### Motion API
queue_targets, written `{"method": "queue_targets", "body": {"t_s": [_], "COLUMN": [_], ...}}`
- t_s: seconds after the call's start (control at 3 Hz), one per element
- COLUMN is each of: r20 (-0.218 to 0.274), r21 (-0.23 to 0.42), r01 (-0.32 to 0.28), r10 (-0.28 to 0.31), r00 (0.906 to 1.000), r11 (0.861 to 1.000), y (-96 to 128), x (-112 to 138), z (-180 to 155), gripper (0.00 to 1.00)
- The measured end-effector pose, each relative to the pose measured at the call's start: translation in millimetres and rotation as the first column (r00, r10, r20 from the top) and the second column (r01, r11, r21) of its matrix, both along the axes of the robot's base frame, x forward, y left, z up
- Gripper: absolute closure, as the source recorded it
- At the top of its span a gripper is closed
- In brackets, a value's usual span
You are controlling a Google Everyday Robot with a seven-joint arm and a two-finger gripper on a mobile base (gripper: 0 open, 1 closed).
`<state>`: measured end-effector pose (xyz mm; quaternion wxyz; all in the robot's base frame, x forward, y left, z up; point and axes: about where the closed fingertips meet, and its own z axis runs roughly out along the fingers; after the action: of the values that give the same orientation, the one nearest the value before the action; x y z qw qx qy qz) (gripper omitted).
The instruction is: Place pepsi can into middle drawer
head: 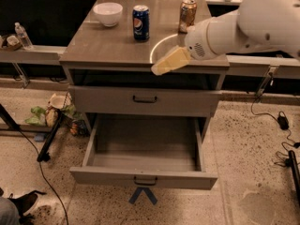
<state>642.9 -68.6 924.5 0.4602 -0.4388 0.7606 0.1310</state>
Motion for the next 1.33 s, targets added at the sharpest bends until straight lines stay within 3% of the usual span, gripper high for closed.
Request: {"method": "queue_targets", "body": {"t_s": [0.33,0.67,1.0,1.33], "r20": [0.045,0.047,0.048,0.102], "r21": [0.085,0.146,0.146,0.182], "r01": [0.001,-0.013,-0.013,-0.036], "r10": [-0.005,0.006,0.006,0.018], "r00": [0.999,0.9989,0.9989,0.9946], "r11": [0.996,0.989,0.989,0.983], "y": [26.0,58.6,58.6,74.1], "x": [50.3,94.7,94.7,128.9], "z": [-14.0,-44.1,-44.0,-32.8], "gripper": [0.0,0.0,0.0,0.0]}}
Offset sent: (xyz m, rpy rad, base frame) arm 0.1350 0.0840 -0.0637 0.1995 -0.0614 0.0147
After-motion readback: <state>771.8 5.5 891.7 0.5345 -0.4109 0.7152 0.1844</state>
